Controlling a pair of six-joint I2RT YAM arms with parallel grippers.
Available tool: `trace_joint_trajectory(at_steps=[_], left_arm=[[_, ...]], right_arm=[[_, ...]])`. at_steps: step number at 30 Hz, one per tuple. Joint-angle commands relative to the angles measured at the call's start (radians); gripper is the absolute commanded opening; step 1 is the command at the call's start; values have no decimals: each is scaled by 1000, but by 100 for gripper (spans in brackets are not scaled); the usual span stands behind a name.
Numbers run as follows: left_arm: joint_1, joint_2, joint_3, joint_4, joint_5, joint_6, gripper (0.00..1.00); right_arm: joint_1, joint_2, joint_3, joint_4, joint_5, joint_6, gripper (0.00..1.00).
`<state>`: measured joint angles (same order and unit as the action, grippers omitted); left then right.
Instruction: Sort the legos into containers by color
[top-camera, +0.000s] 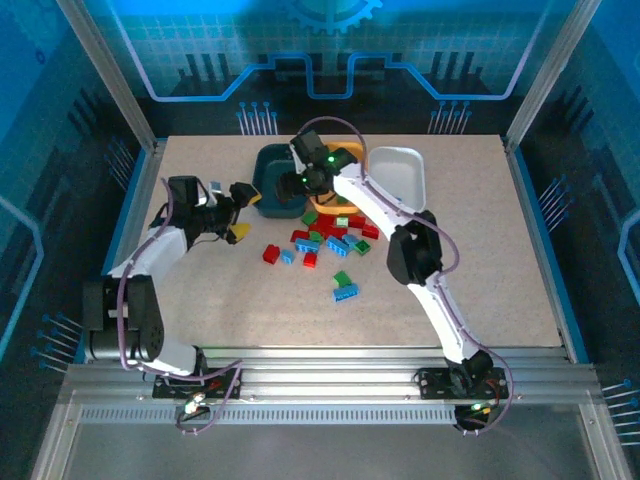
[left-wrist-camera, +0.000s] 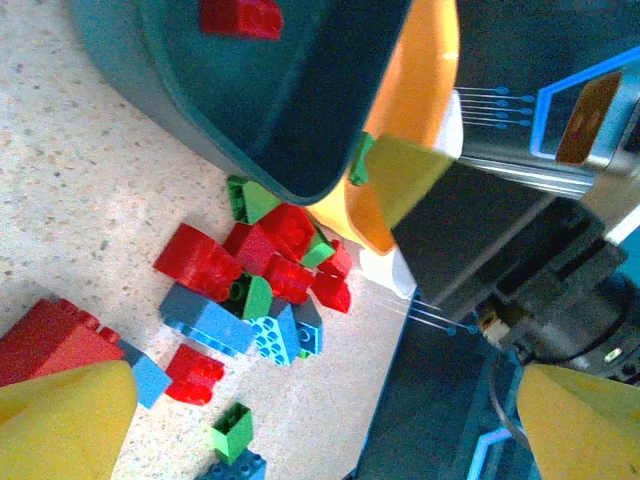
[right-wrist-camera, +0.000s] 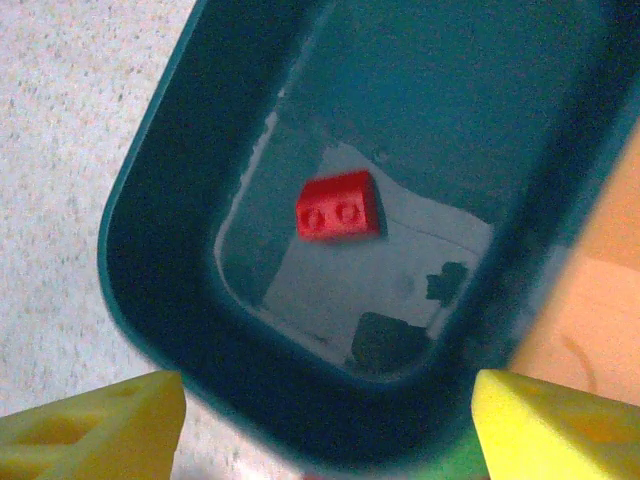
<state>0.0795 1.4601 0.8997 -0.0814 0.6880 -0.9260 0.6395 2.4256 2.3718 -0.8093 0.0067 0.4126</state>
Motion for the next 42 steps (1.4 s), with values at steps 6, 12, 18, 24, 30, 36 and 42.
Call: trace_joint_trajectory(at_steps=[6, 12, 18, 24, 30, 36, 42], left_arm=[[-87, -184, -112, -38, -34, 35, 99], [-265, -220, -191, 41, -108, -17, 99], [-390, -225, -210, 98, -175, -53, 99], [-446, -236, -281, 157, -214, -90, 99], [-457, -233, -284, 150, -231, -99, 99], [-458, -242, -264, 111, -251, -92, 99], [-458, -222, -234, 86, -264, -82, 99]], right_arm=[[29, -644, -750, 166, 151, 9, 84], [89, -876, -1147, 153, 171, 79, 96], [203, -846, -1269, 129, 183, 135, 99], [254, -758, -1317, 218, 155, 180, 100], [252, -638, -1273, 223, 245, 203, 97], [252, -657, -1287, 224, 283, 200, 74], [228, -880, -1338, 180, 328, 201, 60]])
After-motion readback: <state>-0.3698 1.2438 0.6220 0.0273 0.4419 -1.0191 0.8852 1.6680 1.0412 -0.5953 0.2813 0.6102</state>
